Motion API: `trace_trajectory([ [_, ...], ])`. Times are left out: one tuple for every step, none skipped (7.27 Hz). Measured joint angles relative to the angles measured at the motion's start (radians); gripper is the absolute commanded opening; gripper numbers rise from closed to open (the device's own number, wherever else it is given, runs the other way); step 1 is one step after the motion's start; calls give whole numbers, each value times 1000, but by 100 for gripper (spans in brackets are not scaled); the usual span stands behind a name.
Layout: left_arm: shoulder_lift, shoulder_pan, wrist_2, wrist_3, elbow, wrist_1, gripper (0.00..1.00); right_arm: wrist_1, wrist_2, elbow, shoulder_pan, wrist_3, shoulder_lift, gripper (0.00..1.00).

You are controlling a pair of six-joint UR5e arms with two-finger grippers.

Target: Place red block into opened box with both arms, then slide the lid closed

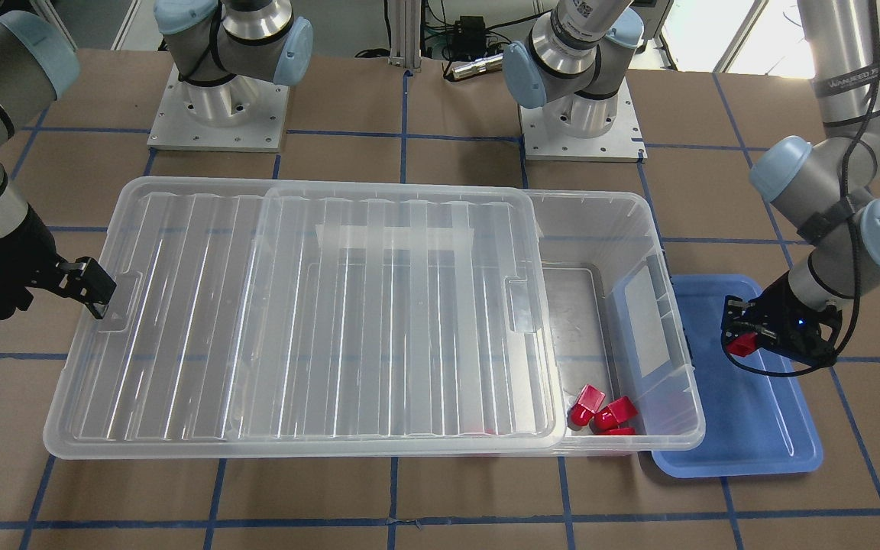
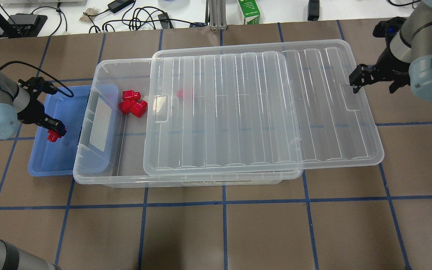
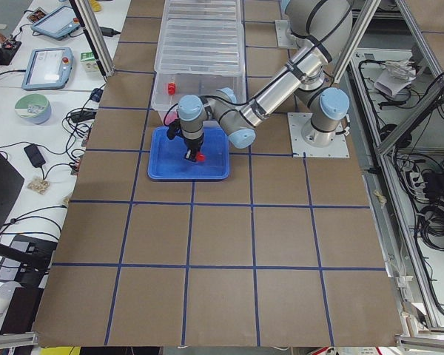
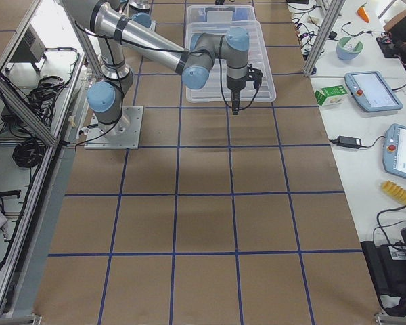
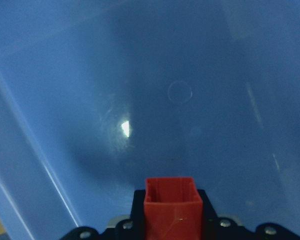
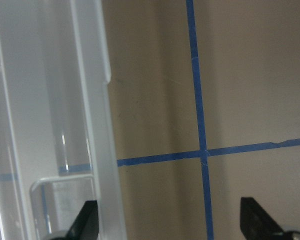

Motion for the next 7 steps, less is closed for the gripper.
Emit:
trace_trajectory([
  [38,-6,-3,-12,79,-145,2,1,-6,0,-13,-11,-1,100],
  [72,-30,-4,-54,167,-297,2,2,-8,0,-26,-21,-2,100],
  [102,-79,-1,-122,237,-410,2,4,-9,0,-34,-29,-2,100],
  [129,-135,3,-189,274,-475,2,6,-9,0,-38,-32,-3,100],
  [152,-180,4,-250,289,-514,2,7,-10,2,-39,-33,-6,100],
  [164,-206,1,-306,291,-535,2,7,-10,6,-40,-33,-11,100],
  [161,-233,-4,-371,287,-543,2,7,-9,4,-40,-34,-14,100],
])
